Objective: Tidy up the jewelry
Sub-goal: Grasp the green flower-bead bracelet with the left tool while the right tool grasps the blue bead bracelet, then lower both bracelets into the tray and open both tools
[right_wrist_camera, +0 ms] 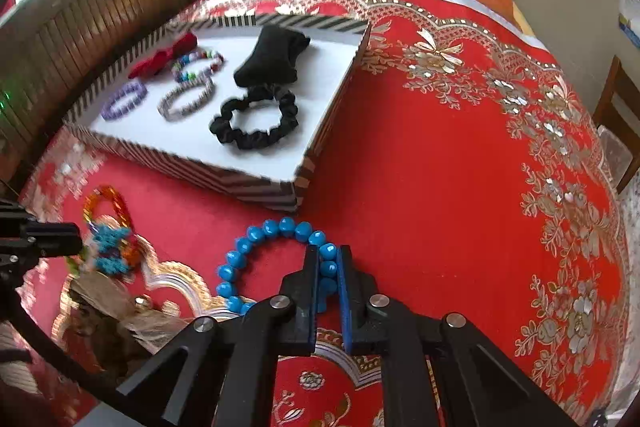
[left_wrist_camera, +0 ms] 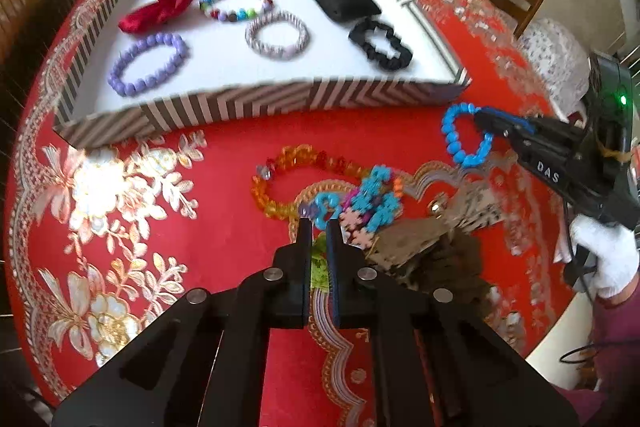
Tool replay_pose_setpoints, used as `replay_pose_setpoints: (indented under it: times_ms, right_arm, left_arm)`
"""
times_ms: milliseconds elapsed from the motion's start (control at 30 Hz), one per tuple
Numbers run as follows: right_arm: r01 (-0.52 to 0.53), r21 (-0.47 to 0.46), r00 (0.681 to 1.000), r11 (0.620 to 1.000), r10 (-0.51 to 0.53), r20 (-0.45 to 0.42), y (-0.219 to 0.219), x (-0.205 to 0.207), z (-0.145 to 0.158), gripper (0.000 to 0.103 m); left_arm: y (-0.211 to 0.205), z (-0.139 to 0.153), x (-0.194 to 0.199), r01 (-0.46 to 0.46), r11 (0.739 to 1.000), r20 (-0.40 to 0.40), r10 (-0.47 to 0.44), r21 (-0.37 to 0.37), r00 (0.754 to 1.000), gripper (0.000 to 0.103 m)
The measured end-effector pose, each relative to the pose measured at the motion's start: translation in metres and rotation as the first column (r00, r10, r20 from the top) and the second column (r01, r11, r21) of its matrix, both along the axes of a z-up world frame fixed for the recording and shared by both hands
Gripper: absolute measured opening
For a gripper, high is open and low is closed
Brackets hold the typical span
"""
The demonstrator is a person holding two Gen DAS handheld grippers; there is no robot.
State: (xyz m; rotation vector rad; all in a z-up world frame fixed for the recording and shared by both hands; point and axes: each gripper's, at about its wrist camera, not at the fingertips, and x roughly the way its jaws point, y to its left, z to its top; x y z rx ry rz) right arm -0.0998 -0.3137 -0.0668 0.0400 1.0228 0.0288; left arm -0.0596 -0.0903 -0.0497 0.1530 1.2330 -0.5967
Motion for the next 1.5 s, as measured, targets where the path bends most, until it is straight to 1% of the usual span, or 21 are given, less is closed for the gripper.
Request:
replay_pose_setpoints:
  times_ms: [100, 267, 467, 667, 867, 1000, 1167, 1500]
  right_arm:
    - [0.000, 0.030, 0.999, 1.000, -0.002, 0.037, -0.002, -0.008, 0.019, 0.008]
    - [-0.010, 0.039, 0.994, 0.999, 0.006, 0.106, 0.003, -0.016, 0.049, 0.008]
    - [-0.016, 0.058, 0.984, 0.998, 0.006, 0.177, 0.006, -0.025, 0.083, 0.008]
    - [-0.024, 0.072, 0.976, 0.997, 0.007, 0.216, 0.008, -0.029, 0.104, 0.008]
    - [-0.051, 0.065, 0.968, 0.997, 0.034, 0.247, 0.019, -0.029, 0.121, 0.008]
    - [-0.065, 0.062, 0.964, 0.996, 0.047, 0.260, 0.024, -0.026, 0.129, 0.008]
    - [-0.089, 0.052, 0.962, 0.995, 0.072, 0.263, 0.029, -0.017, 0.136, 0.008]
    - [-0.142, 0.036, 0.957, 0.989, 0.128, 0.259, 0.042, 0.013, 0.142, 0.008]
  left_arm:
    - [0.007, 0.015, 0.002, -0.010, 0.999, 0.015, 0.011, -0.032, 1.000, 0.005]
    - [0.016, 0.037, 0.003, -0.019, 0.997, 0.037, 0.022, -0.072, 0.999, 0.004]
    - [0.024, 0.070, 0.001, -0.010, 0.995, 0.100, 0.019, -0.095, 0.995, 0.004]
    - [0.030, 0.100, 0.003, -0.007, 0.993, 0.167, 0.026, -0.115, 0.986, 0.004]
    - [0.041, 0.123, 0.017, -0.032, 0.993, 0.224, 0.058, -0.116, 0.973, 0.005]
    - [0.042, 0.133, 0.026, -0.043, 0.992, 0.256, 0.072, -0.116, 0.964, 0.005]
    - [0.040, 0.138, 0.038, -0.060, 0.992, 0.283, 0.089, -0.109, 0.955, 0.005]
    - [0.030, 0.130, 0.063, -0.096, 0.992, 0.291, 0.115, -0.080, 0.950, 0.005]
